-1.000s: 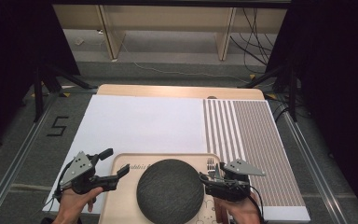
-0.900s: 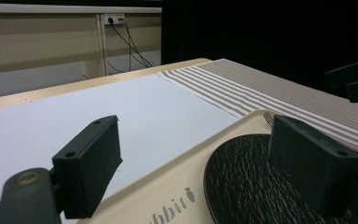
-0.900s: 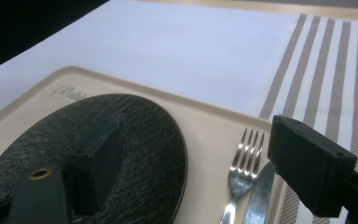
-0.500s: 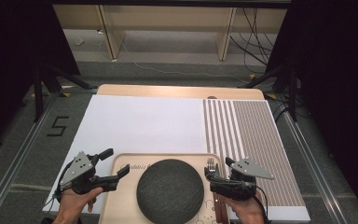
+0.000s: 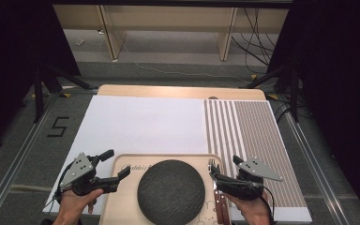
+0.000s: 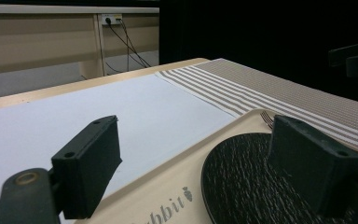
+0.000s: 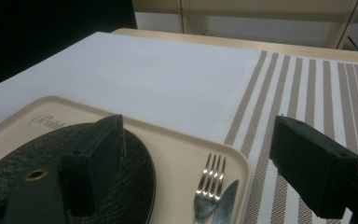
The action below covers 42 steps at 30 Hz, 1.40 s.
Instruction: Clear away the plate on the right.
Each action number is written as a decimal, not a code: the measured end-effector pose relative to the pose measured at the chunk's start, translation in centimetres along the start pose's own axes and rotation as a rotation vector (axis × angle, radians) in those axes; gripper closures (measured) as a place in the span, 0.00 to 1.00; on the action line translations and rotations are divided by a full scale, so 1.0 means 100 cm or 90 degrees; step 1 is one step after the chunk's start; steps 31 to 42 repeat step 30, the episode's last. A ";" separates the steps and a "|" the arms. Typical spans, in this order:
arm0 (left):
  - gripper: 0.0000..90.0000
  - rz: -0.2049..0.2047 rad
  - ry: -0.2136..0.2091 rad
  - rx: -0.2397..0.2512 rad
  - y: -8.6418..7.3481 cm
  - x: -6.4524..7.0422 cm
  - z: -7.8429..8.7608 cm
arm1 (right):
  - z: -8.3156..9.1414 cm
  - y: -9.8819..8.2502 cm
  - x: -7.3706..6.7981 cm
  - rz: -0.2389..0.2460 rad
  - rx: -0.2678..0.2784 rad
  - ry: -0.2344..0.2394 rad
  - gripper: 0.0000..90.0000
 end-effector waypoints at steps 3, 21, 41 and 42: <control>0.18 0.001 0.000 -0.001 0.000 0.000 0.000 | 0.002 0.001 0.001 -0.011 0.003 0.009 0.20; 0.18 0.000 0.001 -0.002 0.000 0.000 -0.001 | 0.006 0.002 0.003 -0.011 0.011 0.004 0.20; 0.18 0.000 0.001 -0.002 0.000 0.000 -0.001 | 0.005 0.002 0.005 0.000 0.013 -0.008 0.20; 0.18 0.000 0.001 -0.002 0.000 0.000 -0.001 | 0.005 0.002 0.005 0.000 0.013 -0.008 0.20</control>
Point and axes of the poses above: each handheld gripper's, and its own axes: z roughly backward along the jaws, y roughly out of its top, x roughly to its right, the point moved 7 cm from there along -z, roughly forward along the jaws, and after that the axes turned 5 degrees about -z, right-handed, at the moved point
